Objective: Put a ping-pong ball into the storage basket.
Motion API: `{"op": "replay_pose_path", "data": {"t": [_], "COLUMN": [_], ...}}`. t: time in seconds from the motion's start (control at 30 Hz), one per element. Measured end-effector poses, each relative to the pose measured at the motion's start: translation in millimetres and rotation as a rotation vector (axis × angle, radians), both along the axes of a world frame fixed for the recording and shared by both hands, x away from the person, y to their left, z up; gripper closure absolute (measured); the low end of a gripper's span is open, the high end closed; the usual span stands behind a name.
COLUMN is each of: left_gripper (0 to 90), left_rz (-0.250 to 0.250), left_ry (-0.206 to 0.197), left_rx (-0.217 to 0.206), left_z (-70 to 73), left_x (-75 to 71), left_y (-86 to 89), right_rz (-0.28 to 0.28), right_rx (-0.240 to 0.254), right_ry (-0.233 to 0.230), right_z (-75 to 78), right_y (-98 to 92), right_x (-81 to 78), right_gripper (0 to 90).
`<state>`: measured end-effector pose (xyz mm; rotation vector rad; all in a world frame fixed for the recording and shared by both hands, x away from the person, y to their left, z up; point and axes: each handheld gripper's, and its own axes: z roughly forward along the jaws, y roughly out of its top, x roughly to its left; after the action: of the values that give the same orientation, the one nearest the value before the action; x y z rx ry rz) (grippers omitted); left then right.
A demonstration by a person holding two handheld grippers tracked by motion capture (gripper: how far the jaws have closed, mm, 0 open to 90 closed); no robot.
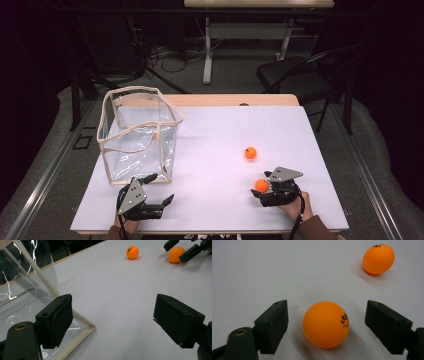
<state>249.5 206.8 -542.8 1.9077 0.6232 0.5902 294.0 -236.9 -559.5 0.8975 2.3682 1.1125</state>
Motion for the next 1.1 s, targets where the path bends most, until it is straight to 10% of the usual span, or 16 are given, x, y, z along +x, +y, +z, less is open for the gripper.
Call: {"op": "replay_pose_path", "data": {"t": [0.6,1.1], "left_gripper": [15.8,15.9], "left_rz": [-0.001,0.000], "left_ry": [0.002,0.002], "left_rx": [0.001,0.001], "left_z": [0.3,0.3], "left_x": [-0.4,-0.4], "left_y": [0.4,0.4], "right_rz": [-0.009,-0.001], "right_rx": [-0.045,-0.042], "right_ry": [0.012,0.000], "right_z": [-2.0,-0.1], "right_y": [0.6,-0.4], "right_x": [-2.6,-3.3], "right_gripper": [48.4,50.2]}}
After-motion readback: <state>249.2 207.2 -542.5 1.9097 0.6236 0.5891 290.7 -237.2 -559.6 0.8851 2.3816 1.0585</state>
